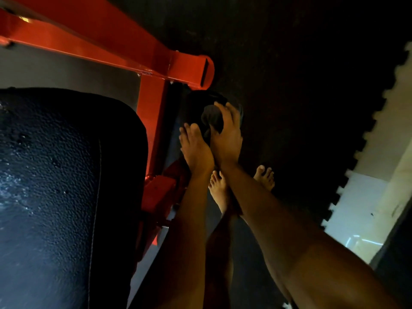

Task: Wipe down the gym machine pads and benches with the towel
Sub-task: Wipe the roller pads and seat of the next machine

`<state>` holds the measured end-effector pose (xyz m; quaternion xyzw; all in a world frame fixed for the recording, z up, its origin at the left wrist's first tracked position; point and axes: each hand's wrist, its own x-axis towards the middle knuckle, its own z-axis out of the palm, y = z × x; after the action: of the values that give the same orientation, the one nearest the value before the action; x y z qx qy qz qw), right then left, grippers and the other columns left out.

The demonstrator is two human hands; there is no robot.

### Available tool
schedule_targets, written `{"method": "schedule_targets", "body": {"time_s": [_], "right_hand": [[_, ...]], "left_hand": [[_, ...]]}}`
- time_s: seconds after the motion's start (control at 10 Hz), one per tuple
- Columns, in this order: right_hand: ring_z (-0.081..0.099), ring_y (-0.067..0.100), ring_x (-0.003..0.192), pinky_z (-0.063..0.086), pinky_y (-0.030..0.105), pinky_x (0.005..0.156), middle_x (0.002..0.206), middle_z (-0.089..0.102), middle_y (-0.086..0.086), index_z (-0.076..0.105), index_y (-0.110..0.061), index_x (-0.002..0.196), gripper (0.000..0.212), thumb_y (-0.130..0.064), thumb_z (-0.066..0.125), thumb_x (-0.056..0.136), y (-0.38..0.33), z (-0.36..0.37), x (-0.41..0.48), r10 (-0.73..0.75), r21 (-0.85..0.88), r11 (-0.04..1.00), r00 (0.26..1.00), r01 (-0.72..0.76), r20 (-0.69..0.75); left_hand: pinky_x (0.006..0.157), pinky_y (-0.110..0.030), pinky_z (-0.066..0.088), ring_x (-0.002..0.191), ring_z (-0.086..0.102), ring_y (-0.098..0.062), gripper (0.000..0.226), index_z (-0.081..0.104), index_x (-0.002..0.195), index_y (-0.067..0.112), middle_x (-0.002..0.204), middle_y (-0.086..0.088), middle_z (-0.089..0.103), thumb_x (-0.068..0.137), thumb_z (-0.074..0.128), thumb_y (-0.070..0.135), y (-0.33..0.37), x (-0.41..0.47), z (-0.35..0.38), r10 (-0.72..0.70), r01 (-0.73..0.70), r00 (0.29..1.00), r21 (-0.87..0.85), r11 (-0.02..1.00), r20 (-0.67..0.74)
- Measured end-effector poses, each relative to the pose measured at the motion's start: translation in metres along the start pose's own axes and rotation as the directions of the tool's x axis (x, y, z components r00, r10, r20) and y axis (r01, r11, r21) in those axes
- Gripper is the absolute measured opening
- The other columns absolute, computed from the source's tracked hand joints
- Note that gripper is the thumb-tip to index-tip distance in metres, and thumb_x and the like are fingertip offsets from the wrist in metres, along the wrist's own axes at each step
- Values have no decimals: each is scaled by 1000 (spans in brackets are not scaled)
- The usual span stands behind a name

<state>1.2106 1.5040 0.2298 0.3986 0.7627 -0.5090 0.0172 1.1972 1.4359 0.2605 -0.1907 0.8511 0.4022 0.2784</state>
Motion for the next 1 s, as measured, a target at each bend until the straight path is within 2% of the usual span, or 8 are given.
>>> {"method": "schedule_targets", "body": {"time_s": [0.1,0.2,0.3,0.5,0.7,0.8,0.9,1.0], "right_hand": [[36,25,150,48,51,109,164,34,-1,51,-30,148,55,-19,67,96,-6,-1,11,-28,-42,999,1000,27,-10],[37,26,149,48,56,107,164,31,-5,49,-30,147,54,-31,58,94,0,6,-11,-81,-89,993,997,80,-6],[35,22,150,47,52,110,165,27,-10,45,-34,150,58,-32,64,95,17,11,-58,-88,-99,991,994,94,67],[39,8,146,49,45,110,162,27,-23,50,-43,142,45,-32,63,101,30,0,-87,-59,-6,998,982,61,179],[35,24,150,41,38,113,163,37,5,55,-21,147,51,-15,68,97,-21,-10,19,-13,-85,996,1000,10,-28],[32,25,152,44,47,115,165,32,3,53,-24,147,53,-16,68,97,-15,-4,16,-28,-122,992,1000,29,8],[32,23,152,47,48,112,167,26,-5,49,-33,148,61,-22,71,92,9,4,-42,-122,-136,982,989,132,80],[36,21,151,46,52,111,167,27,-5,48,-37,148,50,-42,59,99,32,11,-100,-118,-124,983,981,138,156]], "left_hand": [[128,-50,12,157,14,-19,79,25,161,25,169,0,21,95,28,68,-2,2,2,-147,134,989,-286,949,-23],[121,-46,33,144,43,-20,97,41,155,23,156,-4,46,82,33,86,2,18,-10,-178,164,984,-374,913,-3],[121,-46,34,144,43,-23,89,40,156,24,156,-5,47,91,24,83,5,36,-19,-181,202,979,-380,903,90],[123,-51,27,148,37,-23,127,38,157,30,159,0,43,59,10,106,-10,54,-12,-206,213,977,-176,961,53],[127,-46,8,158,6,-27,100,11,161,5,170,-12,6,74,-2,53,15,9,-9,36,-46,997,146,988,68],[127,-47,14,156,17,-23,111,24,161,11,168,-9,21,71,7,75,-1,12,-4,-9,16,998,-110,994,62],[117,-48,39,137,52,-20,98,49,150,20,147,-5,56,77,32,84,-12,34,-3,-123,124,992,-374,919,26],[116,-47,41,137,53,-25,101,49,150,18,146,-7,58,80,29,89,-14,53,-13,-209,225,974,-345,912,82]]}}
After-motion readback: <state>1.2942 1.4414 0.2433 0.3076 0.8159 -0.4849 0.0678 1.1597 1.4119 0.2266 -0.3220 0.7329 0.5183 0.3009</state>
